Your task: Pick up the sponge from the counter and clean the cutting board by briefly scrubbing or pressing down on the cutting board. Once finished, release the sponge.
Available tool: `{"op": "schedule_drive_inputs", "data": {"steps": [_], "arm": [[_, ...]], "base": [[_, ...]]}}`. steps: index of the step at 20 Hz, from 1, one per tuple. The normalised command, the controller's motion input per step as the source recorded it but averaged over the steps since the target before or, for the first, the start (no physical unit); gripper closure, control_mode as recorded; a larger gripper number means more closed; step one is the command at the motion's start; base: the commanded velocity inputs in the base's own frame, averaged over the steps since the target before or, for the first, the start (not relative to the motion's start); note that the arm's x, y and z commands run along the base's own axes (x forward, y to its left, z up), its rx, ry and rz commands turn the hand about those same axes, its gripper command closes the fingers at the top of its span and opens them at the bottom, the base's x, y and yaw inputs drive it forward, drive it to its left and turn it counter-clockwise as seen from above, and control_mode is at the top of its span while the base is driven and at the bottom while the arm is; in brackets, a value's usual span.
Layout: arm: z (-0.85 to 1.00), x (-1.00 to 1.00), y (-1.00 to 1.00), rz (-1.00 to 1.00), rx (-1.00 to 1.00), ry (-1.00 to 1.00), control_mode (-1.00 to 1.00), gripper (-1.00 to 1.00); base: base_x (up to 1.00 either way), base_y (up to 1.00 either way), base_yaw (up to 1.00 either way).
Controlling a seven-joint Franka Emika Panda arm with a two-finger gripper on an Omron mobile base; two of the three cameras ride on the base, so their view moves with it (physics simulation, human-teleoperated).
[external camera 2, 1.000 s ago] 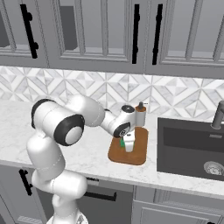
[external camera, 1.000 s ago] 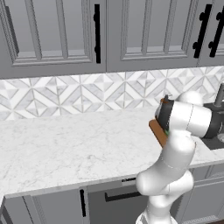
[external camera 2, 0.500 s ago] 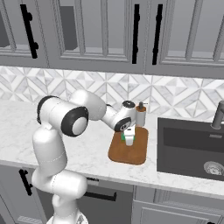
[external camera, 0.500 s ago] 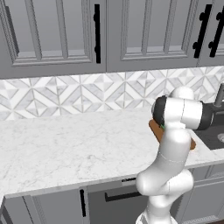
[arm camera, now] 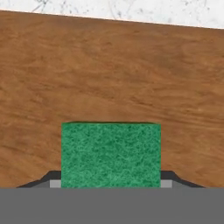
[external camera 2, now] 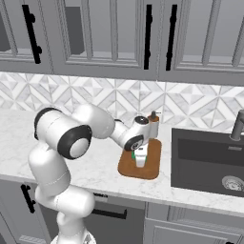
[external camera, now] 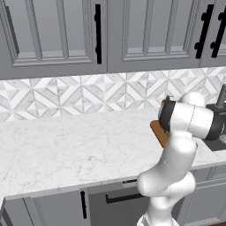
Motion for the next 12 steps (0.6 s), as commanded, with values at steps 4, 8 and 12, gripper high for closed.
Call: {"op": "schedule_drive_inputs", "data": {"steps": [4,8,12], "arm": [[-0.18,-0.93,0.00,0.00,0.00,0.00,-1.00,1.00],[-0.01,-0.30,0.00,0.00,0.00,0.06,-1.00,1.00],[0.00,-0.12,0.00,0.00,0.00,0.20,-1.00,1.00]], "base": [[0.00,0.00,0.00],[0.00,0.00,0.00],[0.00,0.00,0.00]]}}
